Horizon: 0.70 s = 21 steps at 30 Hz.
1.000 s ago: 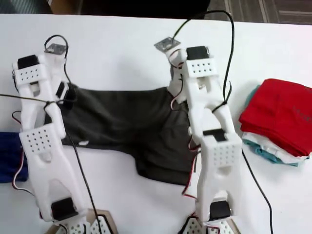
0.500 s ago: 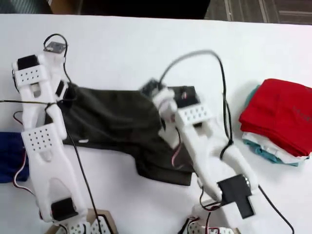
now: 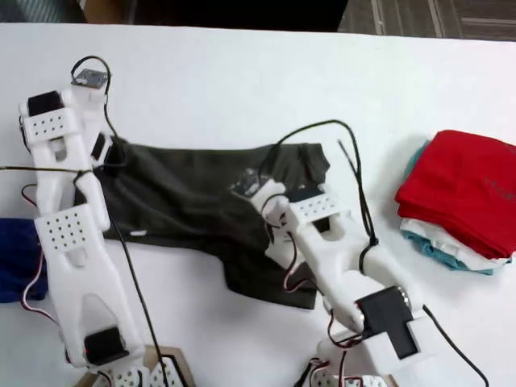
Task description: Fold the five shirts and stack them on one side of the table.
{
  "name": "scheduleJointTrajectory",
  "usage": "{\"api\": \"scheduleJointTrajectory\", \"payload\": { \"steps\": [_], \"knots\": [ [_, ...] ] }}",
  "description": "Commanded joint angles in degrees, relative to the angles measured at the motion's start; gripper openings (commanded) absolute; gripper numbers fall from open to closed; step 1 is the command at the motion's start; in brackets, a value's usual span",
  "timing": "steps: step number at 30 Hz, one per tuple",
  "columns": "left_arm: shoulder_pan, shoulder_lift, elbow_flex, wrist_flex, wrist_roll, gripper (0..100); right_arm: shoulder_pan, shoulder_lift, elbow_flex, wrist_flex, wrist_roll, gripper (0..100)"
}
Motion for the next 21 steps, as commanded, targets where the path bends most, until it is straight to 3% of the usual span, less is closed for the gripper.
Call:
{"api": "scheduleJointTrajectory", "payload": {
  "steps": [1,7,17,21],
  "knots": [
    [-1.7,0.1,-1.3,-0.3,0.0,20,-3.2,0.6,4.3,0.8,2.1,2.2],
    [-1.7,0.2,-1.3,-0.3,0.0,20,-3.7,-8.0,5.8,1.7,2.2,2.2],
    [-1.6,3.4,-1.8,-0.7,0.4,20,-6.3,-32.0,3.9,15.4,2.2,2.9],
    [-1.5,3.3,-1.8,-0.6,0.4,20,-14.5,-30.9,5.1,17.4,1.8,15.1]
  ]
}}
